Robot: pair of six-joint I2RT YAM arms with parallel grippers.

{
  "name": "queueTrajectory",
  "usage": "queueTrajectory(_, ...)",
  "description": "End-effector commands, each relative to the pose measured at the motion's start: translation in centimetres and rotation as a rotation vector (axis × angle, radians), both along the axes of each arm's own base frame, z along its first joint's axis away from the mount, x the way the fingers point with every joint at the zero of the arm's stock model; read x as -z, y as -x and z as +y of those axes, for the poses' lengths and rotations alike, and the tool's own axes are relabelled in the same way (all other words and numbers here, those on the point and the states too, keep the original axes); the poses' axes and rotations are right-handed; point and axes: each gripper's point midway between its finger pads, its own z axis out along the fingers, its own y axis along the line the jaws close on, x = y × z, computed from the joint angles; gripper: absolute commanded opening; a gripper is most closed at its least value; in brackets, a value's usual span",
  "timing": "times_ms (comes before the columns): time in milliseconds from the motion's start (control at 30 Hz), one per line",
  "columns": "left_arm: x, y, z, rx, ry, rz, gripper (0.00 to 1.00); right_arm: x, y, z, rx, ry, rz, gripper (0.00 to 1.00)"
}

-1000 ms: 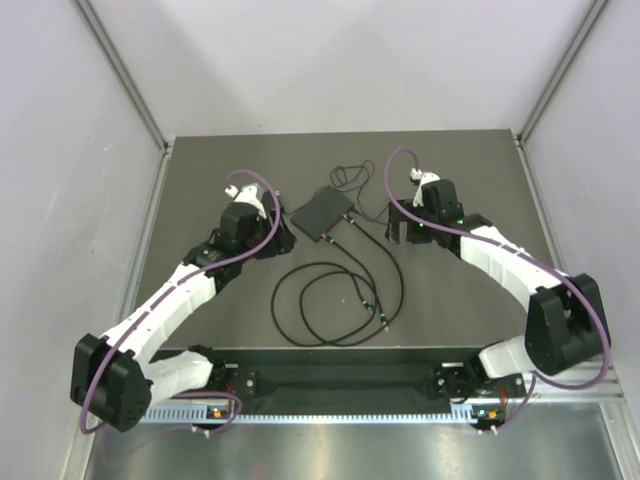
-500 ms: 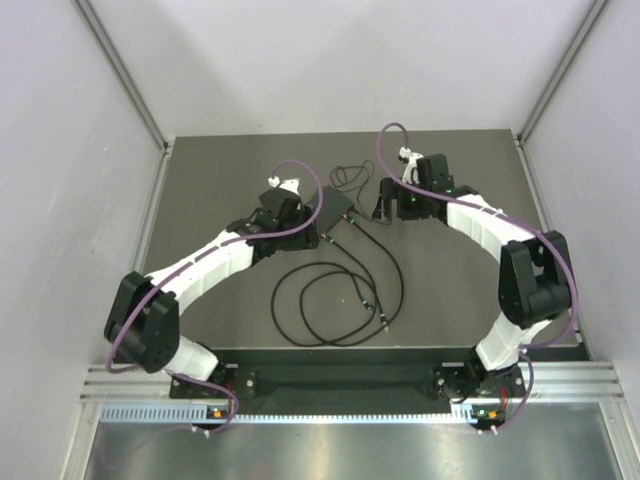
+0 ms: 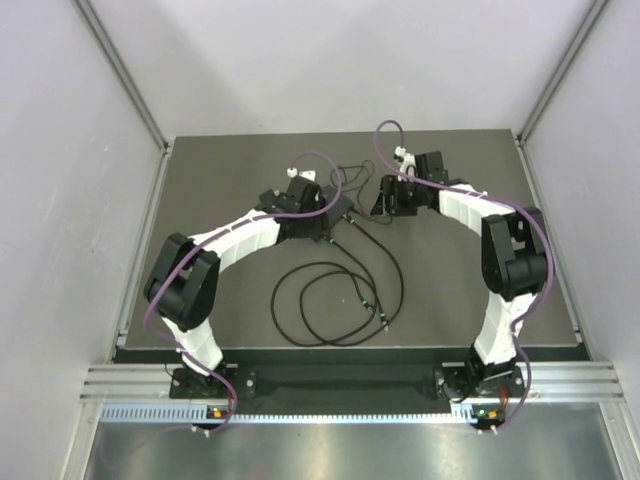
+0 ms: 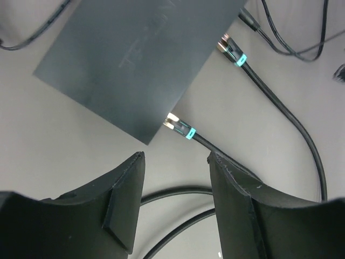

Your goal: Pull the plug from the switch port

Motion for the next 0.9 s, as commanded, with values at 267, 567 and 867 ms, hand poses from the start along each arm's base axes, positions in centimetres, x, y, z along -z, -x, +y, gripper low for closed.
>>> queueTrajectory(267, -3.1, -3.8, 1.2, -0.071, 0.12, -0.066, 0.53, 1.4, -0.7, 3.0, -0.014, -0.102, -0.016, 0.59)
queueTrajectory(567, -4.8, -4.9, 1.4, -0.043, 0.18, -0.08, 0.53, 4.3, -0.2, 3.2, 0.005, -0.082, 0.036, 0.54)
queueTrajectory(867, -4.6, -5.7, 1.4, -0.035, 0.185, -0.062, 0.54, 5.9, 2.3, 5.7, -0.024, -0.076, 0.086, 0.53)
